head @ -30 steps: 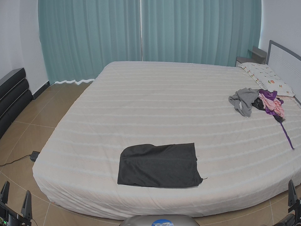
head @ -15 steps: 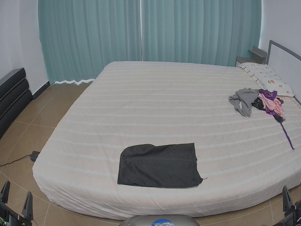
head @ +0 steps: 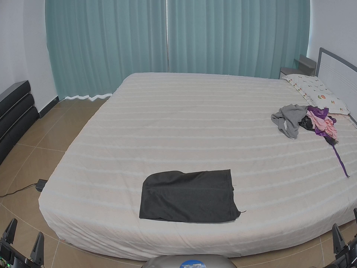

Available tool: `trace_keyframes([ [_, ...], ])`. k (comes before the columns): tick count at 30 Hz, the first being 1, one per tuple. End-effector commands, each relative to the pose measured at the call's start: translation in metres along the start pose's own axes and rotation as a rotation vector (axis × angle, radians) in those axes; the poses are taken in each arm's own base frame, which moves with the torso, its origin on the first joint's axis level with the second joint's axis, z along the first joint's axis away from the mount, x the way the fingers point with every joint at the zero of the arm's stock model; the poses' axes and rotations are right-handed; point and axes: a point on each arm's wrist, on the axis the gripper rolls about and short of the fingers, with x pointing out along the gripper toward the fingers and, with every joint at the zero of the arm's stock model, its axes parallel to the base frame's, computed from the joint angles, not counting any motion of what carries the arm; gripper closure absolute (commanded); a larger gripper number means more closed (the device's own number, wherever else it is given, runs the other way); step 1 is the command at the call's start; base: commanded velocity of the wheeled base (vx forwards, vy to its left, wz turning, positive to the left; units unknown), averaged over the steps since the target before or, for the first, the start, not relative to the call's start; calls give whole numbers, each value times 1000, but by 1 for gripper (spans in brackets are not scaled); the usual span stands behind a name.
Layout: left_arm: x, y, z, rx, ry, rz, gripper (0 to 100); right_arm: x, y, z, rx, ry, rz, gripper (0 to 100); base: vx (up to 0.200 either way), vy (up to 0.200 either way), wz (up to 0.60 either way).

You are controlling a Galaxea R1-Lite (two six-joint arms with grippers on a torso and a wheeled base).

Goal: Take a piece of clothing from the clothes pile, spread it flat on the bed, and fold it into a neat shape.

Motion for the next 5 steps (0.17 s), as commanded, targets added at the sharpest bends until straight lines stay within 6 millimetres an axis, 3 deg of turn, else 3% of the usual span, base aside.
trace_keyframes([
  [1,1,0,-5,-1,12,-1,0,1,0,-5,1,6,2,0,0,0,0],
  [5,1,0,-5,9,12,-2,0,1,0,-5,3,6,2,0,0,0,0],
])
